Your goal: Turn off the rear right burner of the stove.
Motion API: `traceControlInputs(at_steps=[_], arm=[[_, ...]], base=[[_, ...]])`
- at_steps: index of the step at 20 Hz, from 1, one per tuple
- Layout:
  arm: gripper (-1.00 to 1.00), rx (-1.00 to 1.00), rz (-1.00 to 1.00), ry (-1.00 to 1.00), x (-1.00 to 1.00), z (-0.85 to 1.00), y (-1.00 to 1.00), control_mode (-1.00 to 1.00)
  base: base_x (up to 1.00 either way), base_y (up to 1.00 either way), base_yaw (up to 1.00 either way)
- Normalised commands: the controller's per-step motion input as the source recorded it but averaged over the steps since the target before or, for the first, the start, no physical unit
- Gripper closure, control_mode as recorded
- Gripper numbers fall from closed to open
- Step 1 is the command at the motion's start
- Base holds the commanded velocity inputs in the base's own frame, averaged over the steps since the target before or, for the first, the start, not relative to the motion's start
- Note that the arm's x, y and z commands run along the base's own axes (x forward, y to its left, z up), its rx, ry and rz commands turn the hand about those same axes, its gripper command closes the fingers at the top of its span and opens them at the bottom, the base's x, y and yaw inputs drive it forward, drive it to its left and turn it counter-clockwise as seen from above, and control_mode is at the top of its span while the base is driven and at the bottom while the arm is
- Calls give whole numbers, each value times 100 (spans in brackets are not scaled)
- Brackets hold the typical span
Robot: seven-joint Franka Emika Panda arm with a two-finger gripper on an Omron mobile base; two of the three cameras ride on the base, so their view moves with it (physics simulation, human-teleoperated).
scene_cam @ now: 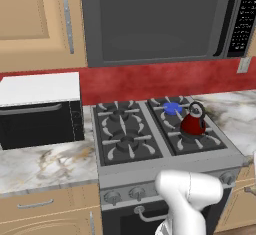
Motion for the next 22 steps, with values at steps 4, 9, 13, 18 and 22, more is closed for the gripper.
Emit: traceControlInputs(at_steps=[4, 9, 13, 18, 22], arm=[[-100, 18, -3, -17, 0, -22, 0, -100], [-100, 17, -6, -12, 0, -12, 0, -100], [-100, 15, -4, -10, 1, -7, 0, -100], [-100, 15, -3, -19, 0, -12, 9, -100], [-100, 13, -3, -16, 0, -14, 4, -100]], base=[[0, 0, 0], [0, 0, 0], [0, 0, 0], [0, 0, 0], [0, 0, 0]])
